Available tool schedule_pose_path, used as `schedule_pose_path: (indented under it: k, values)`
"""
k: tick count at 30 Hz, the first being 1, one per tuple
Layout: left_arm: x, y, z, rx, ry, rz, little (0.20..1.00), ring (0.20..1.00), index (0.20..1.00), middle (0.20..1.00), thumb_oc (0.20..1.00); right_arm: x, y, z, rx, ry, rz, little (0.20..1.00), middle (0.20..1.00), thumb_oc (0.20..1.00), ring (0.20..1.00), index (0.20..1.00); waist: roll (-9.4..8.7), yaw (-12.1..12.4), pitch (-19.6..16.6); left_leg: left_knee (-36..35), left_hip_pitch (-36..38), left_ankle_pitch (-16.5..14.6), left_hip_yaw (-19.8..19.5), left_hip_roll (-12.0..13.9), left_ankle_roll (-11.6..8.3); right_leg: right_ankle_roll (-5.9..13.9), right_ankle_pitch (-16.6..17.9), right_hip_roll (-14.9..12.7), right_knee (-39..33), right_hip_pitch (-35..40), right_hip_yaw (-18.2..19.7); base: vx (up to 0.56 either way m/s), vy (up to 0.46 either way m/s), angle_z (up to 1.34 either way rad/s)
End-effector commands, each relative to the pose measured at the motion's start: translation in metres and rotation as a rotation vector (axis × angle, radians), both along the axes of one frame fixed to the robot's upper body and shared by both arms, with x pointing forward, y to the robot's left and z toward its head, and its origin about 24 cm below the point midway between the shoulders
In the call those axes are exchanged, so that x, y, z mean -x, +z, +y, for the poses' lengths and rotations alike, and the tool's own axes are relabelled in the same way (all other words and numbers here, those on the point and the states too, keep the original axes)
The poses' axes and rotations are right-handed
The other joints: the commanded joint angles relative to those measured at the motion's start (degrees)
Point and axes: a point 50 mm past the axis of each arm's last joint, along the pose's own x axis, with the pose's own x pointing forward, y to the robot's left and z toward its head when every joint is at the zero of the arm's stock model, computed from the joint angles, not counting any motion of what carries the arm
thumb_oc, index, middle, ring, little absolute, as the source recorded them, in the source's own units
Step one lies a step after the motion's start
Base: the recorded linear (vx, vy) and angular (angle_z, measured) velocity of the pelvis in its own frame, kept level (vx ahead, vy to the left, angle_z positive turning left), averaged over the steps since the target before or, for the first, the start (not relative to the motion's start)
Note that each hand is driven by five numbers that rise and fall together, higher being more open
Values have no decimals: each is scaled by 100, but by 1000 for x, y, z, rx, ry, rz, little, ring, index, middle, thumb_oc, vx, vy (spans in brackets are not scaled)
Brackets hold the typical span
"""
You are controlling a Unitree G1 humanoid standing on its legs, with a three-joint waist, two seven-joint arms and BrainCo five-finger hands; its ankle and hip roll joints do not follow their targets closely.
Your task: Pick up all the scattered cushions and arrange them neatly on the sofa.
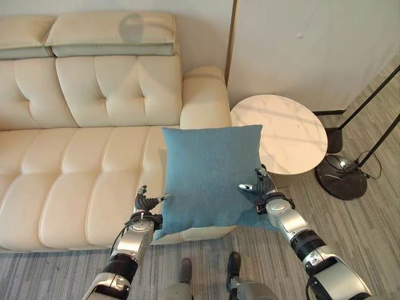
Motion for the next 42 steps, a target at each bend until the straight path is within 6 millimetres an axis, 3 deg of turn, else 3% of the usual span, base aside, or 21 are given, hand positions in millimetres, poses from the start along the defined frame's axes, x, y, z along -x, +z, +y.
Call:
schedule_pose_path:
  k: [1,6,12,19,22,26,27,29,30,31,36,39,42]
  values:
    - [-29,25,-5,-2,-12,-112,1000,1000,1000,1000,1000,-9,6,9,6,15,-12,1000,1000,1000,1000,1000,-103,-3,229,-37,7,-409,273,-93,-105,331,-979,-122,4,307,-23,-33,19,1]
    - [-37,30,-12,81,-10,-149,1000,1000,1000,1000,1000,-21,18,-20,170,-2,-20,1000,1000,1000,1000,1000,-154,-32,246,-37,-228,-340,282,-100,-124,335,-898,-123,4,47,12,-7,3,0]
    - [-48,45,-19,140,-41,-218,1000,1000,1000,1000,1000,-44,55,-72,371,-82,-47,1000,1000,1000,1000,1000,-244,-65,267,-37,-348,-306,313,-106,-140,343,-831,-129,4,-107,72,0,0,0]
    - [-51,51,-26,165,-100,-251,1000,1000,1000,1000,1000,-57,86,-97,562,-71,-53,1000,1000,1000,1000,1000,-295,-92,278,-37,-320,-330,325,-103,-143,343,-834,-136,4,-93,116,0,0,0]
    - [-51,54,-31,180,-117,-268,1000,1000,1000,1000,1000,-52,73,-100,506,-110,-16,1000,1000,1000,1000,1000,-283,-95,285,-37,-319,-336,313,-110,-135,344,-834,-137,4,-96,128,0,0,0]
    - [-47,54,-45,220,-160,-280,1000,1000,1000,1000,1000,-38,37,-84,353,-137,65,1000,1000,1000,1000,1000,-206,-58,319,-37,-364,-330,301,-139,-117,354,-823,-160,4,-150,114,0,0,0]
    - [-43,52,-50,253,-162,-277,1000,1000,1000,1000,1000,-30,20,-68,235,-149,84,1000,1000,1000,1000,1000,-155,-46,334,-37,-381,-328,300,-143,-105,359,-820,-170,4,-168,112,0,0,0]
    - [-42,50,-54,265,-165,-272,1000,1000,1000,1000,1000,-28,14,-60,185,-154,86,1000,1000,1000,1000,1000,-130,-40,337,-37,-392,-327,303,-149,-100,359,-821,-171,4,-181,117,0,0,0]
    - [-41,48,-60,297,-163,-265,1000,1000,1000,1000,1000,-23,5,-39,27,-179,84,1000,1000,1000,1000,1000,-79,-30,355,-37,-401,-325,306,-159,-91,358,-821,-178,4,-190,113,0,0,0]
    - [-40,48,-60,296,-163,-264,1000,1000,1000,1000,1000,-23,4,-39,27,-179,85,1000,1000,1000,1000,1000,-82,-28,352,-37,-400,-326,307,-159,-92,358,-822,-178,4,-190,114,0,0,0]
    - [-45,60,-88,471,-159,-323,1000,1000,1000,1000,1000,-22,10,29,-382,-176,24,1000,1000,1000,1000,1000,35,11,464,-37,-445,-293,297,-183,-96,354,-814,-199,4,-228,97,0,0,0]
    - [-44,70,-106,589,-197,-361,1000,1000,1000,1000,1000,-21,21,57,-533,-126,-9,1000,1000,1000,1000,1000,56,20,548,-37,-449,-288,293,-183,-98,348,-814,-201,4,-229,78,0,0,0]
    - [-39,75,-119,651,-250,-367,1000,1000,1000,1000,1000,-21,31,72,-619,-96,-28,1000,1000,1000,1000,1000,50,44,591,-37,-408,-306,307,-179,-99,352,-816,-202,4,-189,79,0,0,0]
